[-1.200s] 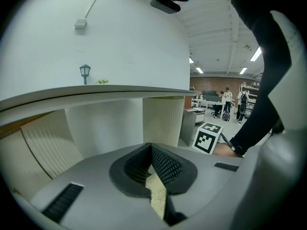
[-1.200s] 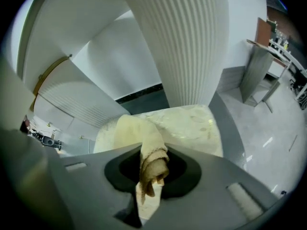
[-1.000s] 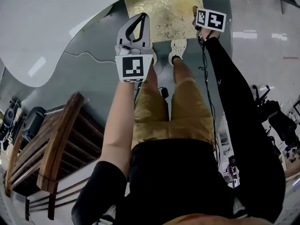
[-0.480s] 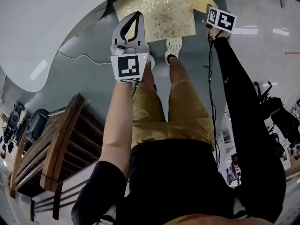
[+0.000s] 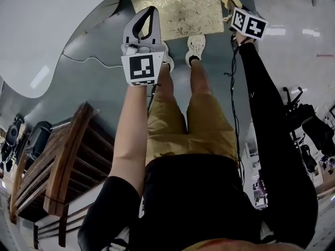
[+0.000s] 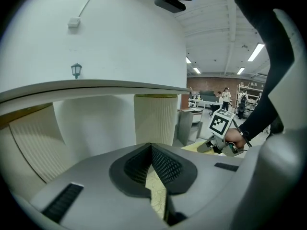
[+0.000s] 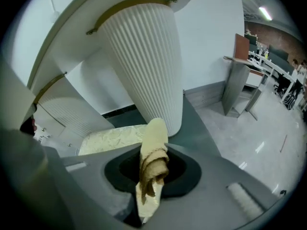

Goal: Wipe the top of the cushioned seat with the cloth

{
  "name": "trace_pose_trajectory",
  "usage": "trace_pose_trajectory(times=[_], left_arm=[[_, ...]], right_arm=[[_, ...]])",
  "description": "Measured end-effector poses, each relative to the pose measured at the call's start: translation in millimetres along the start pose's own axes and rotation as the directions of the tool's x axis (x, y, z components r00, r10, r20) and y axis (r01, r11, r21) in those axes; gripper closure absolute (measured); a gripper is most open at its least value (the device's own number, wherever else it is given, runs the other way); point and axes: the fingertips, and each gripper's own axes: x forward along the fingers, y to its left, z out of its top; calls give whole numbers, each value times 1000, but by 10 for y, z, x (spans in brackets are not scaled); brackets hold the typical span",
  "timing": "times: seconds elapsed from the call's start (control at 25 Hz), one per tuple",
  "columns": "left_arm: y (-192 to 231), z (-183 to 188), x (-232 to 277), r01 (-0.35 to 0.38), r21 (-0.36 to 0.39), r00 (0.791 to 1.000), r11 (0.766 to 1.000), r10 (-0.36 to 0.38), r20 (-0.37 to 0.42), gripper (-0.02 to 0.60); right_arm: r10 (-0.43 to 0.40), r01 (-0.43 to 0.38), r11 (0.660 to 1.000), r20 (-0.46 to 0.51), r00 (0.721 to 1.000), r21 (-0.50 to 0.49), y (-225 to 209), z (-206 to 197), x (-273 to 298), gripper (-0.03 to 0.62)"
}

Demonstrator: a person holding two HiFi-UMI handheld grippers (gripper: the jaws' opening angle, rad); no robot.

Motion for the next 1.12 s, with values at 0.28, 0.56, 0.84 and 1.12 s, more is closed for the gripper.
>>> trace_pose_trajectory(times=[0.28,0.56,0.84,1.12], left_arm=[[409,-190,-400,-58,-23,998,998,58,2,577],[730,-427,-864,-93,-46,996,995,93,-14,577],[999,-491,-1105,-102,-38,995,994,102,-5,577],[955,-570,-1098,-95,-44,995,994,94,-21,577]], right_arm=[[161,-160,986,32,986,-52,1120,-5,-5,537],[428,-451,883,-170,888,-132,2688,-671,80,537],[461,-521,848,-348,817,-100,3462,-1322,391,537],[336,-384,920,-344,877,-81,2928,-1297,566,537]])
